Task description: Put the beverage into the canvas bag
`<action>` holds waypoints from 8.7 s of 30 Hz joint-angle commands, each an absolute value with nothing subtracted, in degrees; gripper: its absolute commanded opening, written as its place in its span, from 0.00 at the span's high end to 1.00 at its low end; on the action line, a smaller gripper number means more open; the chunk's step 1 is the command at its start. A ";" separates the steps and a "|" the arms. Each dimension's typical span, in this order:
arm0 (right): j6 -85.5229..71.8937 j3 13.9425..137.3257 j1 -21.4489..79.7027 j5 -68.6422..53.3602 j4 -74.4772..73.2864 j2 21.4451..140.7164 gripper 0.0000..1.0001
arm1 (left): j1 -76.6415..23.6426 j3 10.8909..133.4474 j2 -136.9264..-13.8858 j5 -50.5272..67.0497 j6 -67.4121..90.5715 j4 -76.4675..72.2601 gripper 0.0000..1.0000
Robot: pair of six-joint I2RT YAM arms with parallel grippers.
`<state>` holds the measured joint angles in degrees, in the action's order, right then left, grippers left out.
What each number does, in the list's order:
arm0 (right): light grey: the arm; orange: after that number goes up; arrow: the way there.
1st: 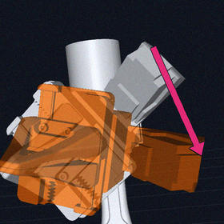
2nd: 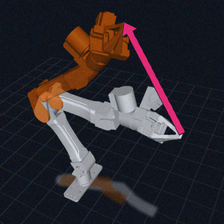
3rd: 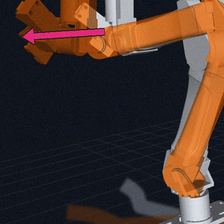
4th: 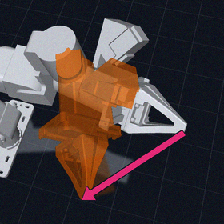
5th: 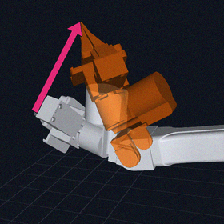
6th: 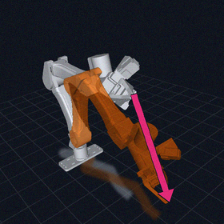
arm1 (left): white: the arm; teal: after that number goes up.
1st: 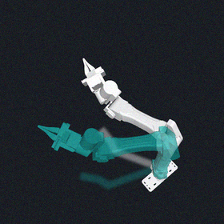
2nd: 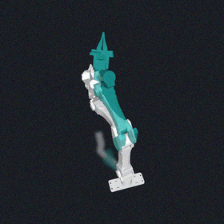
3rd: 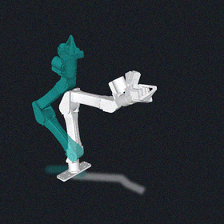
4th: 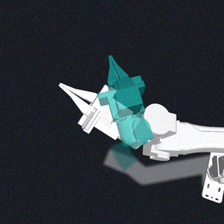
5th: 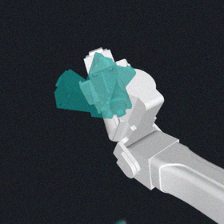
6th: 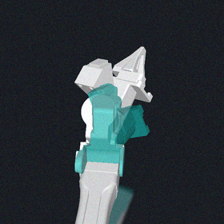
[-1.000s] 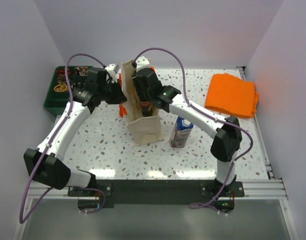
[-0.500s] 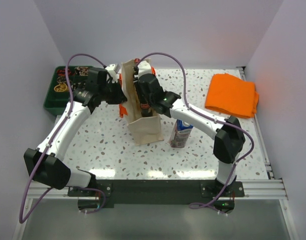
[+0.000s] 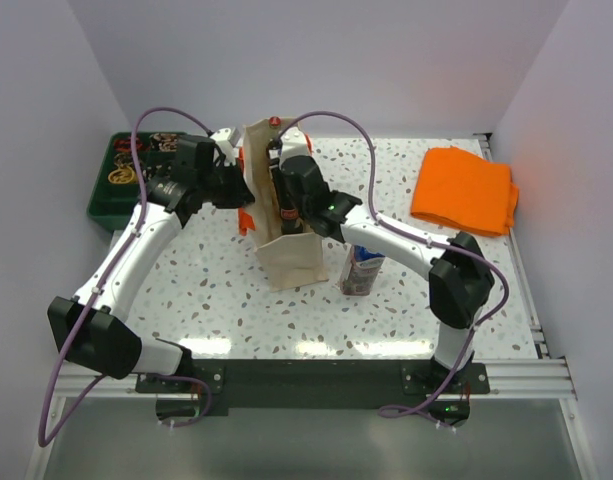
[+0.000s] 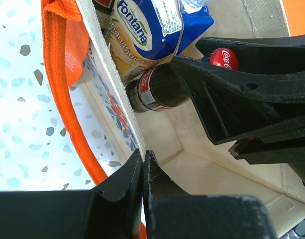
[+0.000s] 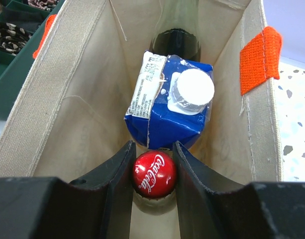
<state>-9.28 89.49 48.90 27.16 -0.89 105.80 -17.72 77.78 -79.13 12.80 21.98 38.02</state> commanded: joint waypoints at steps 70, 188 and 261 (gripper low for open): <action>-12.92 121.28 49.04 22.77 -39.97 103.36 0.37 | -18.28 78.66 -78.05 13.80 22.59 35.42 0.90; -19.51 115.31 54.14 18.72 -57.31 101.43 1.00 | -18.28 74.62 -76.47 15.47 17.75 33.13 1.00; -7.73 85.96 8.96 12.39 -23.82 87.72 0.24 | -15.20 65.66 -66.45 -14.06 7.30 13.89 0.00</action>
<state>-7.94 87.48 8.01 11.42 -30.96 89.86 -15.68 67.16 -68.20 -11.38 9.28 17.26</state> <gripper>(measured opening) 0.764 0.997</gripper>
